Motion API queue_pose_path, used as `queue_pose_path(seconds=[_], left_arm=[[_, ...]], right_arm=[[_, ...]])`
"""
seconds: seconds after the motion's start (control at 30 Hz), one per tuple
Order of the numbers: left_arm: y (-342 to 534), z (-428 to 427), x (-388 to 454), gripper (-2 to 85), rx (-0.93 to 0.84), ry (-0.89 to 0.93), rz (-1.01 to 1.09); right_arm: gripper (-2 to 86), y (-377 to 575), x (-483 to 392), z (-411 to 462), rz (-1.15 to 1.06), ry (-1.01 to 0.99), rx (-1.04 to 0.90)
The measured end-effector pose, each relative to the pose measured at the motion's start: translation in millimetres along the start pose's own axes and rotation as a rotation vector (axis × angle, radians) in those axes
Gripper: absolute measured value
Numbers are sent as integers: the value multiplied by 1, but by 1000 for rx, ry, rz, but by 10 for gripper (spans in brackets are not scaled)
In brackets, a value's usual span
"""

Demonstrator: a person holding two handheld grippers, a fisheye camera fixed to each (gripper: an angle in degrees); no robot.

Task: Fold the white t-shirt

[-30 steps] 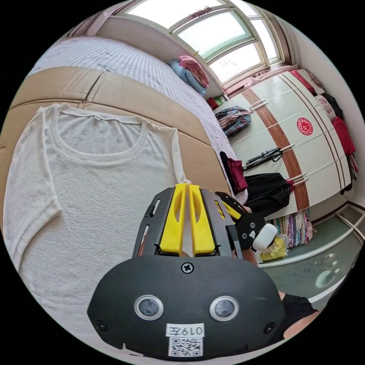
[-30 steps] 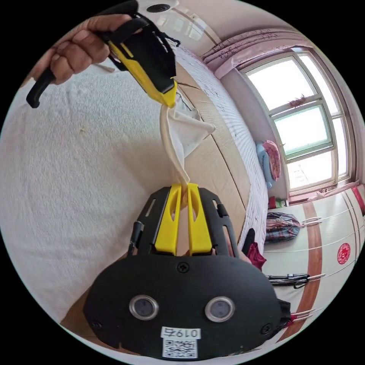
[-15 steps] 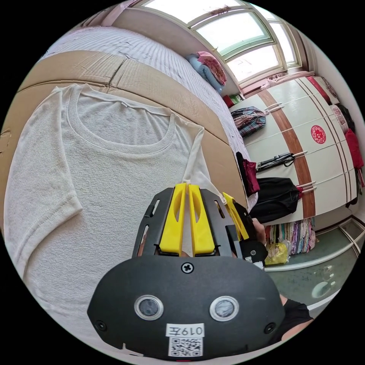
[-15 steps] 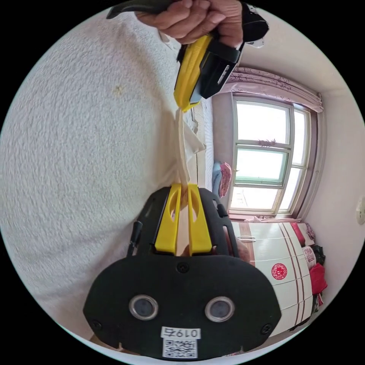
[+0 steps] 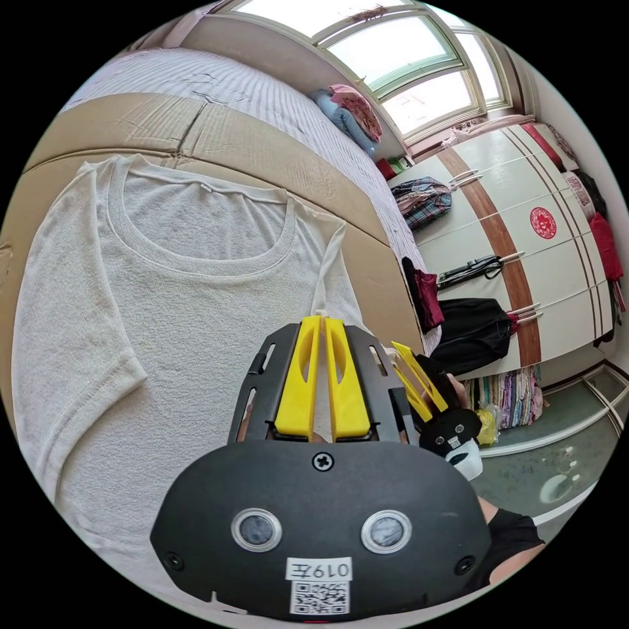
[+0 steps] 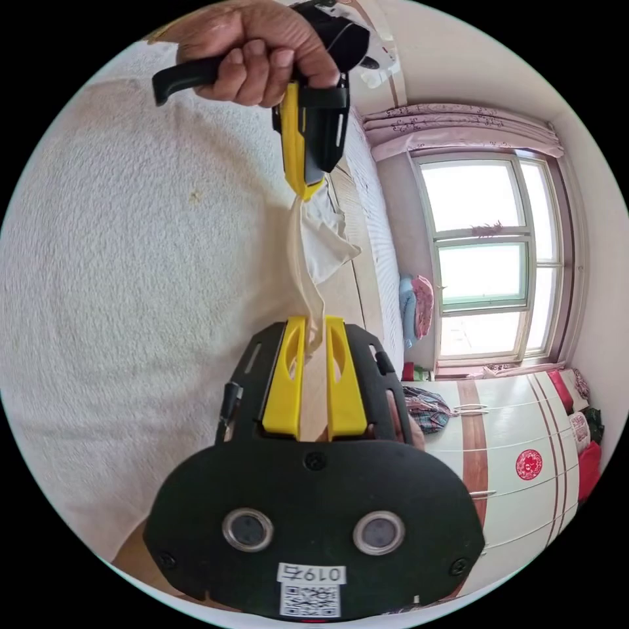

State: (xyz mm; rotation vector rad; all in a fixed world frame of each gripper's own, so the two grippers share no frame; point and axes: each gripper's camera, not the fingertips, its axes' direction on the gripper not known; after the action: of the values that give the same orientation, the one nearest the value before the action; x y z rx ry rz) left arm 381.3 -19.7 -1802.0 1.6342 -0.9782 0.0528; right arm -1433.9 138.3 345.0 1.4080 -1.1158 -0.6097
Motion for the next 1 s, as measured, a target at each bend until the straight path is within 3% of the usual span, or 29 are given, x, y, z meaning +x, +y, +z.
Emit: queue_pose_path(seconds=[0.37, 1.0], left_arm=[[2, -7, -7, 15, -33, -9, -5], [-9, -2, 3, 14, -74, -62, 31]], right_arm=[[61, -12, -40, -20, -231, 120, -10], [61, 17, -20, -51, -294, 53, -37]])
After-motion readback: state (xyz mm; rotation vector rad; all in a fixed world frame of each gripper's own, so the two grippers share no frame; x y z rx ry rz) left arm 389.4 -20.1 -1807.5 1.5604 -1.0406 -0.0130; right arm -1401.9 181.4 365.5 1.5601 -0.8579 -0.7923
